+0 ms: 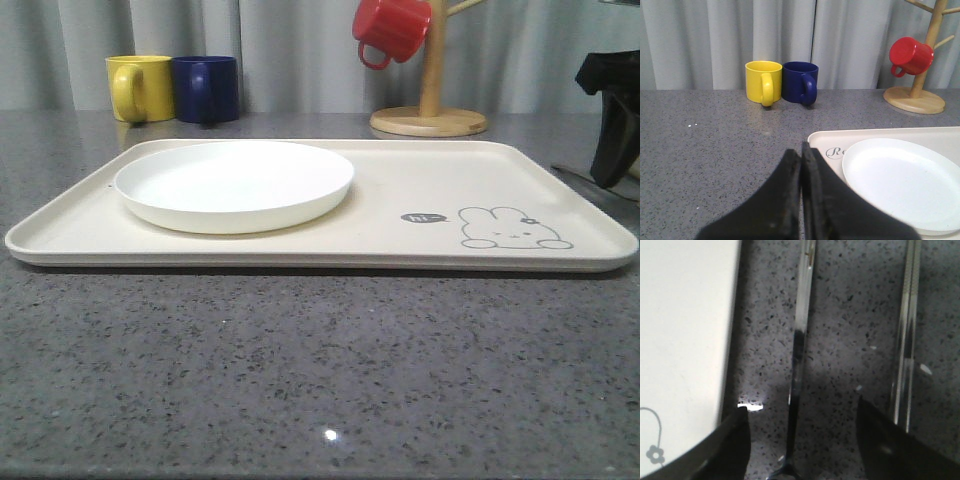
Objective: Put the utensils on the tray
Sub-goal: 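Lower the right gripper and grasp the silver fork, then carry the fork onto the tray beside the plate and release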
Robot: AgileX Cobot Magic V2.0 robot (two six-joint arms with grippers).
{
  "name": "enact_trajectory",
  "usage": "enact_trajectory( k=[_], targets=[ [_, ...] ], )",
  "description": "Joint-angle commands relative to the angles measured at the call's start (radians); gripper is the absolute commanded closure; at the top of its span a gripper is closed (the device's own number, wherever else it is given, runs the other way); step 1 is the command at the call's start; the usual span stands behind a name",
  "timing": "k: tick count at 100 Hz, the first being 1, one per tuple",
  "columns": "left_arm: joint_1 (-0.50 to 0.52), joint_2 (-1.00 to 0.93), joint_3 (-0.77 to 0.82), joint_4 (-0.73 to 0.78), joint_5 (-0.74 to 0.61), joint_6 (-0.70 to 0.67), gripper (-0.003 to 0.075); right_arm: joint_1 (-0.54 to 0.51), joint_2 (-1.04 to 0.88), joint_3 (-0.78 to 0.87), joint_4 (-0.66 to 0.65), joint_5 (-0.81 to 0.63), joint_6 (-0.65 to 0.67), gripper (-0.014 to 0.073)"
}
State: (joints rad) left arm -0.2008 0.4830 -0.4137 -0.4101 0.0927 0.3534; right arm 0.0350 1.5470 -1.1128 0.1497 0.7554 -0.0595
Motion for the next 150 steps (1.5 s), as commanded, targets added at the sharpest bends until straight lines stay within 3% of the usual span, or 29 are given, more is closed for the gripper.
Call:
enact_trajectory(
  k=[1,34,63,77,103,125,150],
  targets=[
    [-0.006,0.003,-0.028,-0.005,-0.072,-0.007,0.0738,0.000,-0.019,-0.036,0.008,-0.038,-0.010,0.0127],
    [-0.006,0.003,-0.028,-0.005,-0.072,-0.007,0.0738,0.000,0.012,-0.036,0.013,-0.029,-0.010,0.0144],
    [-0.006,0.003,-0.028,-0.005,-0.072,-0.007,0.0738,0.000,0.012,-0.036,0.021,-0.016,-0.010,0.0470],
    [-0.006,0.003,-0.028,-0.005,-0.072,-0.007,0.0738,0.000,0.011,-0.036,0.021,-0.016,-0.010,0.0551],
    [-0.006,0.003,-0.028,-0.005,-0.072,-0.007,0.0738,0.000,-0.034,-0.088,0.034,0.068,-0.005,0.0557],
    [-0.006,0.003,-0.028,-0.005,-0.072,-0.007,0.0738,0.010,-0.106,-0.156,0.040,0.132,0.113,0.0557],
    [-0.006,0.003,-0.028,-0.005,-0.072,-0.007,0.0738,0.156,-0.125,-0.178,0.023,0.108,0.263,0.0557]
  ],
)
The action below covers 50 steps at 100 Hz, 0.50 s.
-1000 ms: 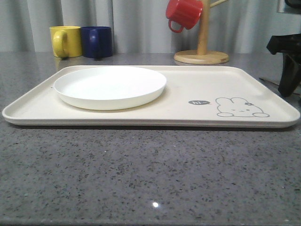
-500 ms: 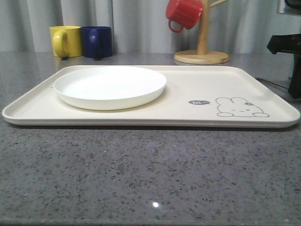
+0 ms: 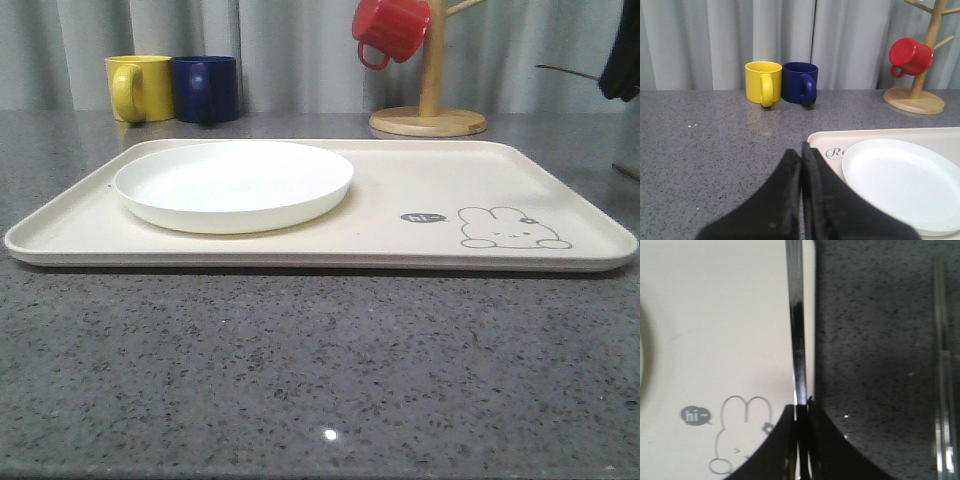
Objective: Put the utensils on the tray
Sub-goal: 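Carry the fork onto the tray beside the plate and release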
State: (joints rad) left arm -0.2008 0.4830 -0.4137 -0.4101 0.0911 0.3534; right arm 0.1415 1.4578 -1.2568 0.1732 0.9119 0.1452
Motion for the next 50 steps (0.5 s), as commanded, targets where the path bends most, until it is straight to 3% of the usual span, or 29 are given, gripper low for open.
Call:
enact_trajectory(
  k=[1,31,50],
  targets=[
    [-0.006,0.003,-0.028,-0.005,-0.070,-0.007,0.0738,0.061,-0.035,-0.034,-0.004,-0.054,0.072,0.0557],
    [-0.006,0.003,-0.028,-0.005,-0.070,-0.007,0.0738,0.280,0.031,-0.049,-0.232,-0.152,0.437,0.0557],
    [-0.006,0.003,-0.028,-0.005,-0.070,-0.007,0.0738,0.370,0.111,-0.099,-0.286,-0.174,0.539,0.0557]
  ],
)
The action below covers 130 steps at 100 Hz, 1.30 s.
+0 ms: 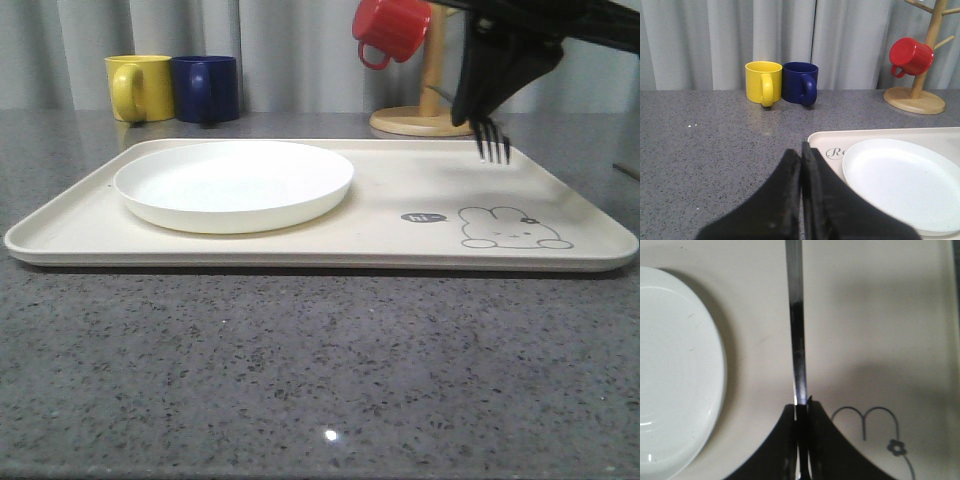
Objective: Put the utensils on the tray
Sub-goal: 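Carry the fork onto the tray beside the plate and release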
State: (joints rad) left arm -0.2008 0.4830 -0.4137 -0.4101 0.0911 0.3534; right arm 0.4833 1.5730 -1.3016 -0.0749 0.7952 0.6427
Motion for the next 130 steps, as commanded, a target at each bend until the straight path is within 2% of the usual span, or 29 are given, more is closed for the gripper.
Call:
enact_trajectory(
  k=[1,59,70,88,94,114,130],
  targets=[
    [-0.006,0.003,-0.028,-0.005,-0.070,-0.007,0.0738,0.030,-0.001,-0.059,-0.038,-0.057,0.042,0.0557],
    [-0.006,0.003,-0.028,-0.005,-0.070,-0.007,0.0738,0.046,0.150,-0.088,-0.031,-0.057,0.066,0.0550],
    [-0.006,0.003,-0.028,-0.005,-0.070,-0.007,0.0738,0.046,0.152,-0.088,-0.027,-0.057,0.066,0.0487],
    [-0.006,0.003,-0.028,-0.005,-0.070,-0.007,0.0738,0.046,0.152,-0.088,-0.027,-0.057,0.066,0.0248],
    [-0.006,0.003,-0.028,-0.005,-0.070,-0.007,0.0738,0.046,0.152,-0.088,-0.026,-0.057,0.066,0.0206],
    [-0.006,0.003,-0.028,-0.005,-0.070,-0.007,0.0738,0.046,0.140,-0.129,-0.027,0.007,0.057,0.0196],
    [-0.006,0.003,-0.028,-0.005,-0.070,-0.007,0.0738,0.044,0.095,-0.189,-0.037,0.065,-0.031,0.0196]
  ],
)
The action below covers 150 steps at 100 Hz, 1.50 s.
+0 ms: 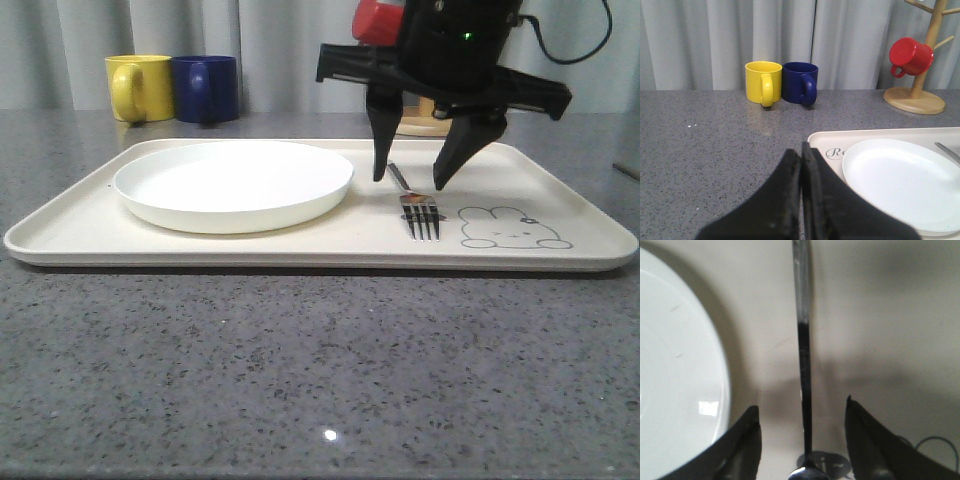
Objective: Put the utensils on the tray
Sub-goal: 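Carry the fork onto the tray beside the plate and release, then move the right gripper back and grasp the silver chopsticks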
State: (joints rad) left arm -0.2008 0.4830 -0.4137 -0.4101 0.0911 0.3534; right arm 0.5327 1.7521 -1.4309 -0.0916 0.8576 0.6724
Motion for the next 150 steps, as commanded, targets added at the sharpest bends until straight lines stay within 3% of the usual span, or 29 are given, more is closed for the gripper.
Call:
enact_trajectory(
  k=[1,19,50,85,118,150],
  targets=[
    [-0.006,0.003,-0.028,-0.005,-0.070,-0.007,0.0738,-0.005,-0.086,-0.064,-0.021,0.008,-0.071,0.0196],
    [-0.006,0.003,-0.028,-0.005,-0.070,-0.007,0.0738,-0.068,-0.147,-0.086,-0.018,0.074,-0.203,0.0196],
    [-0.006,0.003,-0.028,-0.005,-0.070,-0.007,0.0738,-0.321,-0.187,-0.086,0.001,0.176,-0.383,0.0196],
    [-0.006,0.003,-0.028,-0.005,-0.070,-0.007,0.0738,-0.545,-0.186,-0.020,0.146,0.129,-0.576,0.0196],
    [-0.006,0.003,-0.028,-0.005,-0.070,-0.007,0.0738,-0.592,-0.182,0.103,0.163,0.028,-0.664,0.0196],
    [-0.006,0.003,-0.028,-0.005,-0.070,-0.007,0.0738,-0.592,-0.130,0.135,0.160,-0.006,-0.666,0.0196]
  ],
)
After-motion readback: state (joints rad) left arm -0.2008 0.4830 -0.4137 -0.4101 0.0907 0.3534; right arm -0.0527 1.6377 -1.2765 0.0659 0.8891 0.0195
